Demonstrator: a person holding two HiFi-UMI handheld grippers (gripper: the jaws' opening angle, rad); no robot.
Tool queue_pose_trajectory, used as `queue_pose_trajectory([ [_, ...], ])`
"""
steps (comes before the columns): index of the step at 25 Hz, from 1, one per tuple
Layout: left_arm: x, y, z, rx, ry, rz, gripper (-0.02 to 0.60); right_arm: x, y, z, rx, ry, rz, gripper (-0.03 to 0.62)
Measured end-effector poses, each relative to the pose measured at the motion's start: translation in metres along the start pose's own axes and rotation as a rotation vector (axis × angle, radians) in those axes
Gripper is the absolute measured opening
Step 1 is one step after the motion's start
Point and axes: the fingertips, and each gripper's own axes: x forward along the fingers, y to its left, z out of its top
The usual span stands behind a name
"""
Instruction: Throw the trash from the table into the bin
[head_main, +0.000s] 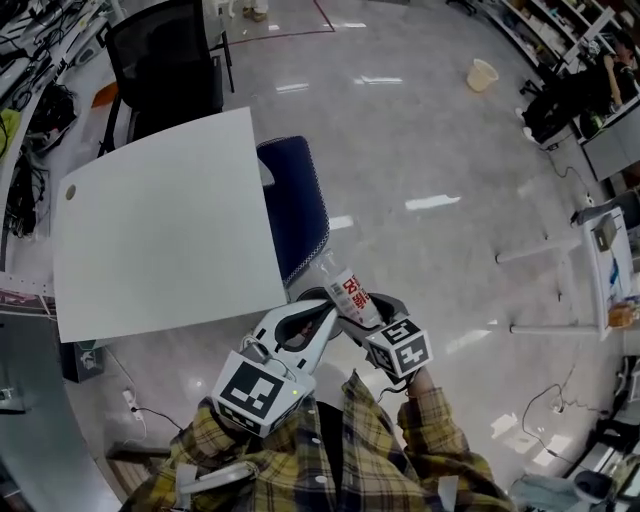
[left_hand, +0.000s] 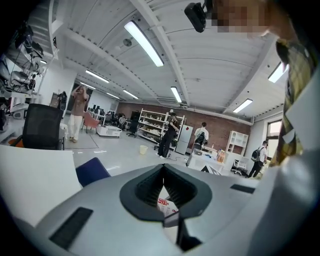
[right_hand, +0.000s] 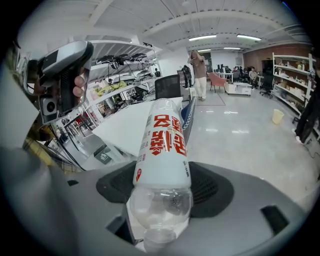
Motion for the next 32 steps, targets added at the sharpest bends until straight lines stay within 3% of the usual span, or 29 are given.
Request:
queue_pose_trajectory([
  [9, 0.006, -0.01, -0.008, -0.002, 0.029, -0.04, 0.009, 0.003, 0.0, -0.046, 0.082, 0.078, -0.028, 0.31],
  [17, -0.006, -0.003, -0.053, -0.03, 0.121, -0.081, 0.009, 0.042, 0.003, -0.098, 0.181, 0.181, -0.036, 0.31],
  [26, 0.006, 0.01, -0.147, -0.077, 0.231, -0.172, 0.009, 0.137, -0.003, -0.173, 0.336, 0.244, -0.022, 0.311],
  [32, 0.017, 0.035, -0.216, -0.087, 0.277, -0.192, 0.009, 0.208, -0.014, -0.231, 0.404, 0.282, -0.023, 0.311],
])
